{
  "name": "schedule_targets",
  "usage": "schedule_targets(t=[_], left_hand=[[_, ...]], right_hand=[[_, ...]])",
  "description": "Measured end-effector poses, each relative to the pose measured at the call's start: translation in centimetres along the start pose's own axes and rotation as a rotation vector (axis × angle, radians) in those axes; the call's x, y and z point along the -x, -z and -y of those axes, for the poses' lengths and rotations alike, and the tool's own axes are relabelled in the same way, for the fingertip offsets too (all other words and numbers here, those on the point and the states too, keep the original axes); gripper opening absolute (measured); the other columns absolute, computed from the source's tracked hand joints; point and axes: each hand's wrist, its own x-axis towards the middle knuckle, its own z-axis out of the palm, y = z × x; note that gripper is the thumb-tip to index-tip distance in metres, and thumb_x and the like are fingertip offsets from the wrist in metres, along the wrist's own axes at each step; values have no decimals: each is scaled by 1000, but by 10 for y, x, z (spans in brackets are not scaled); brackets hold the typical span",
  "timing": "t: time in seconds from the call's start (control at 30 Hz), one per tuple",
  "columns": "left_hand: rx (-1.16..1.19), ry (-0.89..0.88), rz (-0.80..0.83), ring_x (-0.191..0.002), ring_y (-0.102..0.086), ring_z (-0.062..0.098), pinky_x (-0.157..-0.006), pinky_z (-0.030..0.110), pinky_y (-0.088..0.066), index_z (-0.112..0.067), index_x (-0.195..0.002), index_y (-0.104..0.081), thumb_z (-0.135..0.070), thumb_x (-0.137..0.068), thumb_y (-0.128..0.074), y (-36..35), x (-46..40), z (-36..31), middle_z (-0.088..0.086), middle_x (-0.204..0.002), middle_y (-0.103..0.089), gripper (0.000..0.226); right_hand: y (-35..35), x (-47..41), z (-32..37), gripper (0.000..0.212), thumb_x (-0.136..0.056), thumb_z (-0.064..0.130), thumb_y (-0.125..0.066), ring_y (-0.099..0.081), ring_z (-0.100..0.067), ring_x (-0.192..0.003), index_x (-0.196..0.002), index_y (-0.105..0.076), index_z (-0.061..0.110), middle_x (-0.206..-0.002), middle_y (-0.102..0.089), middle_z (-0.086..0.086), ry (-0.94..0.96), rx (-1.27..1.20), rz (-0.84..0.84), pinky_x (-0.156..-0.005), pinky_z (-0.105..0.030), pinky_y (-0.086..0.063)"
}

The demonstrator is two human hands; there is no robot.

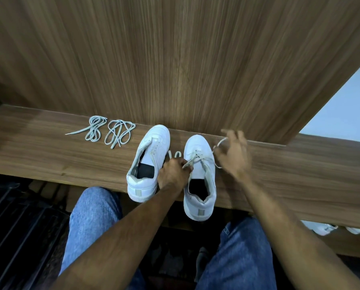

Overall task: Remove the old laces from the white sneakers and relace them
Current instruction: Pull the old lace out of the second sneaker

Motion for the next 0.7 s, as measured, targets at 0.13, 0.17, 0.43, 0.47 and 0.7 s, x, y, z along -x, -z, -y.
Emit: schedule_targets(t=[0.13, 0.17, 0.43, 0.47, 0.7], left_hand=[[-39, -3, -12, -103, -61, 33, -84, 37, -50, -27, -106, -70, -40, -87, -61, 1, 2, -1, 9, -108, -69, 24], [-43, -5, -12, -103, -61, 33, -84, 37, -50, -27, -105, -70, -39, -87, -61, 1, 2, -1, 9, -107, -69, 23], [-8, 2, 3, -102, -61, 32, -79, 32, -45, -27, -105, -70, -39, -88, -62, 3, 1, -2, 8, -107, -69, 22], [-2, 6, 5, -103, -61, 31, -78, 32, -45, -26, -106, -70, -39, -88, -63, 3, 1, -2, 8, -108, -69, 23], [-21, 11, 0, -106, -60, 33, -84, 35, -47, -28, -108, -70, -39, -88, -61, 2, 2, -3, 8, -111, -68, 24]], right_hand=[[-31, 20, 11, 44, -87, 37, -55, -26, -27, -139, -129, -53, 23, -144, -37, -5, 245, 336, 246, -109, -45, -28], [-39, 23, 13, 40, -88, 38, -54, -24, -25, -140, -126, -55, 23, -144, -38, -3, 274, 381, 275, -110, -45, -27], [-40, 6, 9, 10, -87, 15, -57, -57, -25, -98, -85, -67, 15, -100, -56, -2, 75, -139, 105, -87, -37, -45], [-32, 2, 10, 10, -87, 13, -58, -59, -21, -89, -80, -65, 16, -96, -56, -1, 5, -291, 33, -83, -37, -47], [3, -13, -9, 22, -86, 27, -64, -58, -32, -106, -105, -68, 16, -114, -56, -10, -160, -143, -46, -89, -36, -46]])
